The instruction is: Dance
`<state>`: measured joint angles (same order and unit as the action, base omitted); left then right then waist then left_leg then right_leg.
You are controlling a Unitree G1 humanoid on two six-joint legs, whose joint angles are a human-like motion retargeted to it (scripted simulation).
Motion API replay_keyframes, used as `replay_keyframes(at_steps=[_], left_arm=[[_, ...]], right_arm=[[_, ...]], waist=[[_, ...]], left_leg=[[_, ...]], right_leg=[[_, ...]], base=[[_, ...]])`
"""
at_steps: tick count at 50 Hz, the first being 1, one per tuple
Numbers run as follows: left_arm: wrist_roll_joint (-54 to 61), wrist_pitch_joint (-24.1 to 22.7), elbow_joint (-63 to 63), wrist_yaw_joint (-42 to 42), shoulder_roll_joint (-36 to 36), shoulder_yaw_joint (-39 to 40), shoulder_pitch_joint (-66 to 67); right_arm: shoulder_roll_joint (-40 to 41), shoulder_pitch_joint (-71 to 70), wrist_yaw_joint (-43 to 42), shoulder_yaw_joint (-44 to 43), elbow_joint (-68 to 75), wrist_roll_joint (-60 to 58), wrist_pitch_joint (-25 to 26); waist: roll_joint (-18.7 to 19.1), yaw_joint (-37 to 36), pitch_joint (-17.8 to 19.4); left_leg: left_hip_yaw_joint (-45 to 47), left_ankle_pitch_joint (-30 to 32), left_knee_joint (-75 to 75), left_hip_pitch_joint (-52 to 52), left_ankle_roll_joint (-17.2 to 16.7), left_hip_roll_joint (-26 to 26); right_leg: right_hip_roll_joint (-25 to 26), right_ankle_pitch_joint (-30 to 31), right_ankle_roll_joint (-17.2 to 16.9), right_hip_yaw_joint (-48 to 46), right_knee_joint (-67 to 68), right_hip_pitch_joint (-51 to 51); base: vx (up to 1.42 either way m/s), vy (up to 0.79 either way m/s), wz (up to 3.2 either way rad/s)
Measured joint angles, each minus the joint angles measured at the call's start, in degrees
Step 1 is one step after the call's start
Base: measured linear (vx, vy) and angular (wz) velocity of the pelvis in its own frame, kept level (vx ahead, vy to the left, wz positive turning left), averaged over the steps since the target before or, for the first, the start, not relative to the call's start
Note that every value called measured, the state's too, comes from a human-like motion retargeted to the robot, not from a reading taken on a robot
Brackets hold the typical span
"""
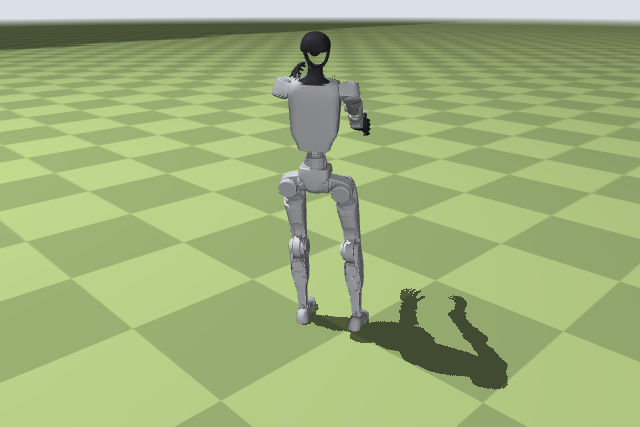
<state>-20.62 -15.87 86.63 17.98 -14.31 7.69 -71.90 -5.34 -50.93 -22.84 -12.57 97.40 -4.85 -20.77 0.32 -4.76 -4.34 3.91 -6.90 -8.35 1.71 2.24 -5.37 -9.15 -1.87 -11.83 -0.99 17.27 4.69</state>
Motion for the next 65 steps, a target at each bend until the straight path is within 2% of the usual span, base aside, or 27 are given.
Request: replay_keyframes(at_steps=[2,5,11,15,17,19,22,23,26,31,35,38,41,45,47,50,52,56,59,62,65], left_arm=[[0.29,-1.25,-0.16,1.42,2.77,0.7,-0.23],[-0.56,-1.06,0.05,0.04,8.02,0.58,0.39],[-4.34,1.66,2.54,-1.63,17.05,2.86,4.93],[-7.45,-0.39,3.72,1.52,13.99,1.52,8.35],[-6.98,-0.06,4.65,4.88,9.77,1.33,9.24],[-1.25,-1.18,4.0,5.63,6.52,2.79,9.37],[15.49,-6.57,-0.26,-2.19,4.99,5.12,7.74],[20.25,-6.8,-1.81,-4.51,5.63,5.08,6.88],[26.88,-3.31,-7.87,-13.94,9.89,2.42,2.54],[22.48,8.54,-22.63,-34.44,22.63,-7.68,-3.34],[17.92,10.4,-33.51,-44.38,31.64,-14.87,-2.83],[17.51,8.05,-41.47,-46.46,35.63,-20.93,1.35],[19.2,4.62,-47.22,-47.58,37.83,-27.18,6.07],[23.22,-1.94,-49.55,-47.76,36.07,-31.43,8.58],[25.41,-7.38,-50.1,-45.46,32.94,-32.36,8.86],[26.59,-13.91,-51.75,-41.37,26.88,-32.85,8.94],[26.49,-16.18,-53.85,-41.1,23.12,-32.94,8.23],[29.34,-15.96,-58.26,-42.46,17.42,-33.65,7.25],[31.42,-15.72,-60.62,-43.75,15.35,-34.07,7.59],[30.66,-16.94,-63.6,-45.67,12.97,-34.37,8.69],[29.09,-17.77,-66.46,-47.28,10.44,-34.85,10.45]], right_arm=[[2.25,-0.66,-3.51,0.44,0.0,-1.67,-2.51],[7.47,-0.78,-4.18,1.65,0.0,-4.71,-2.04],[17.19,4.58,8.14,-0.2,0.0,1.43,4.25],[15.29,9.13,13.56,-2.26,0.0,7.64,3.04],[11.67,9.77,15.07,-5.51,0.0,13.3,3.51],[6.83,8.9,17.57,-8.39,0.0,21.17,2.24],[-2.85,5.81,17.74,-14.32,0.0,27.37,-1.85],[-7.14,5.2,16.83,-14.72,0.0,26.92,-2.37],[-23.27,3.16,10.66,-14.24,0.0,16.96,1.58],[-47.87,4.78,-0.74,-14.88,-3.26,-3.39,15.67],[-61.16,8.36,-5.29,-14.95,-5.17,-9.53,22.48],[-65.53,9.87,-9.14,-17.14,-6.33,-9.68,22.01],[-68.38,11.17,-13.31,-19.56,-6.71,-6.59,16.8],[-71.49,12.9,-19.18,-23.39,-6.87,-5.95,7.2],[-72.18,14.0,-22.38,-25.07,-6.92,-7.14,2.93],[-73.73,16.84,-24.56,-26.24,-5.81,-8.05,0.69],[-75.54,19.23,-23.65,-27.21,-4.64,-7.87,2.07],[-80.5,24.8,-20.75,-29.17,-3.33,-7.83,5.32],[-82.84,27.18,-21.18,-31.04,-3.39,-9.37,6.07],[-83.38,28.96,-22.19,-33.59,-3.72,-9.22,4.86],[-82.08,30.94,-22.9,-37.19,-3.78,-7.14,2.81]], waist=[[-0.31,0.1,0.0],[-0.85,-1.08,-0.64],[-1.82,-5.9,-1.0],[-2.04,-6.26,1.4],[-1.94,-5.94,2.05],[-1.83,-5.59,2.08],[-1.9,-4.59,1.16],[-2.15,-3.78,0.69],[-3.4,1.01,-0.11],[-6.55,5.22,-0.17],[-7.67,7.48,-0.19],[-8.17,10.36,-0.32],[-8.12,13.4,-0.18],[-6.12,15.86,-0.76],[-5.08,16.36,-1.91],[-4.92,16.83,-2.97],[-5.31,15.72,-3.51],[-4.63,12.88,-4.09],[-3.69,13.09,-4.44],[-3.75,15.9,-4.34],[-4.49,18.48,-3.52]], left_leg=[[-0.58,-0.07,-0.09,0.11,-0.08,-0.43],[-0.72,0.3,0.86,0.14,0.02,-1.31],[2.02,1.75,4.96,-3.09,-0.33,-2.34],[0.92,0.71,4.43,-4.82,-2.08,-2.33],[0.66,0.45,4.16,-5.04,-2.04,-1.82],[1.39,0.64,4.23,-4.7,-1.31,-1.41],[4.16,1.08,3.98,-3.37,-0.72,0.39],[4.77,1.2,3.58,-2.97,-0.82,1.33],[1.76,0.84,0.74,-0.1,-1.88,3.5],[-6.05,-1.92,-6.78,6.19,-3.33,3.92],[-9.22,-5.21,-13.8,9.79,-4.19,4.29],[-9.24,-9.19,-21.65,12.45,-5.14,5.31],[-8.27,-12.94,-31.15,16.08,-5.69,7.52],[-7.47,-15.45,-35.52,18.08,-5.82,9.65],[-5.75,-15.59,-33.02,16.78,-5.85,10.77],[-4.64,-12.97,-26.03,13.77,-6.69,10.04],[-3.05,-11.06,-20.55,11.6,-7.36,9.51],[1.7,-8.32,-11.4,7.67,-9.42,10.27],[3.84,-9.93,-8.35,6.21,-10.38,10.25],[4.44,-12.58,-10.68,7.03,-8.1,9.33],[-1.09,-12.17,-18.68,11.19,-5.45,7.54]], right_leg=[[-0.22,-0.18,0.04,0.09,0.37,0.11],[-0.1,-1.21,-0.01,0.63,2.74,1.64],[0.87,-5.86,-1.58,2.59,13.78,5.89],[2.16,-6.55,-3.17,5.52,20.39,7.28],[3.39,-5.56,-3.17,7.16,20.53,7.41],[4.23,-4.95,-2.56,8.07,18.47,7.13],[4.54,-3.4,-0.63,6.85,11.22,5.16],[4.52,-2.49,-0.58,6.15,8.7,4.02],[3.1,-0.6,-1.17,2.11,2.32,1.16],[1.45,1.05,-0.81,-3.98,-5.62,-2.76],[2.4,1.62,0.67,-4.62,-8.97,-4.47],[3.06,1.88,2.37,-5.77,-10.92,-5.97],[3.7,0.9,2.63,-7.09,-11.7,-7.34],[4.65,-0.47,1.23,-6.81,-10.71,-7.12],[4.58,-0.22,0.9,-6.41,-10.28,-6.56],[4.32,0.73,1.74,-5.69,-9.66,-5.23],[3.99,1.19,2.16,-5.55,-9.02,-3.92],[3.75,1.77,2.92,-6.67,-7.47,-2.05],[3.23,2.64,3.36,-8.28,-7.7,-2.18],[1.72,3.52,3.2,-9.95,-8.98,-3.24],[1.22,4.05,3.15,-11.1,-11.18,-5.1]], base=[[-0.02,0.04,0.2],[-0.01,0.05,-0.14],[0.08,0.01,-0.38],[-0.01,-0.05,0.03],[-0.04,-0.15,0.03],[-0.07,-0.12,-0.13],[0.03,-0.16,-0.06],[0.16,-0.22,0.6],[0.1,-0.29,1.47],[0.06,-0.31,1.42],[0.16,-0.24,0.38],[0.17,-0.16,0.1],[0.08,-0.11,0.25],[0.01,0.01,-0.01],[0.07,0.11,-0.4],[-0.06,0.02,-0.41],[-0.16,-0.06,-0.52],[-0.1,-0.01,-0.58],[-0.02,0.06,-0.03],[0.01,-0.01,0.74],[-0.01,-0.08,0.65]])
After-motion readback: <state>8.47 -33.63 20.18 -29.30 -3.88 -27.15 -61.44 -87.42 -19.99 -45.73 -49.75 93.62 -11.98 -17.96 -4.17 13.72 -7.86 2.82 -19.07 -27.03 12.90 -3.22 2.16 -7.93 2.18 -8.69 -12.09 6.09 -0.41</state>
